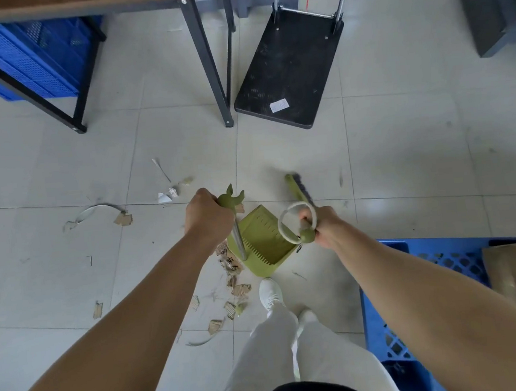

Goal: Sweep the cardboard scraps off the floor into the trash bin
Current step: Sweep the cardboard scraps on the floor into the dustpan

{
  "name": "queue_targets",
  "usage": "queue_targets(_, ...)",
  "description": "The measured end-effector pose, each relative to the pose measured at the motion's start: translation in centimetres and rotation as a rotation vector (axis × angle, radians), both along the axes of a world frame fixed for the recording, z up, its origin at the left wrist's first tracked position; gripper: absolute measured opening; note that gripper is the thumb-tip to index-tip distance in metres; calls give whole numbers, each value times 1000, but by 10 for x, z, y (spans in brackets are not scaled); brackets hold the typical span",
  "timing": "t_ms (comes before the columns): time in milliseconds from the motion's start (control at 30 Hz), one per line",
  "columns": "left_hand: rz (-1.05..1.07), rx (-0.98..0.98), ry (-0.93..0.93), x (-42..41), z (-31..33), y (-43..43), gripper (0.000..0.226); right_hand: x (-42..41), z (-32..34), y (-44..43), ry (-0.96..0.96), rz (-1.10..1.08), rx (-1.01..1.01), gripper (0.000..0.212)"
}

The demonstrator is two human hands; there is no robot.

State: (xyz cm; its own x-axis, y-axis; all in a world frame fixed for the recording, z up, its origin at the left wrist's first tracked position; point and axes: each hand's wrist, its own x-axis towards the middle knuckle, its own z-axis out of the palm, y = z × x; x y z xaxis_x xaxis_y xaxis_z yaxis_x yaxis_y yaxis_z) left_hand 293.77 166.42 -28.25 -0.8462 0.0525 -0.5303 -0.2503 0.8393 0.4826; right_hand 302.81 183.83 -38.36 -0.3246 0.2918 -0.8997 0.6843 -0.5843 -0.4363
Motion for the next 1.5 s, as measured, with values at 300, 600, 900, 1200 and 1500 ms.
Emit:
queue_targets(300, 84, -13, 13, -33, 20, -29, 15, -61, 25, -37, 76, 34, 20, 12)
queue_targets(600, 295, -15, 21, -34, 25, -90, 13, -102, 17, -56, -26, 138, -41, 24)
queue_targets(900, 556, -70, 17, 8, 27, -113, 9, -95, 17, -78, 120, 326, -252, 24)
queue_targets(1200, 752, -143, 53, 66, 23, -102, 19, -70, 35, -39, 133, 446, -44, 21)
queue_targets(1500, 860, -127, 59, 119, 21, -94, 4, -43, 20, -51, 53, 520, -109, 25)
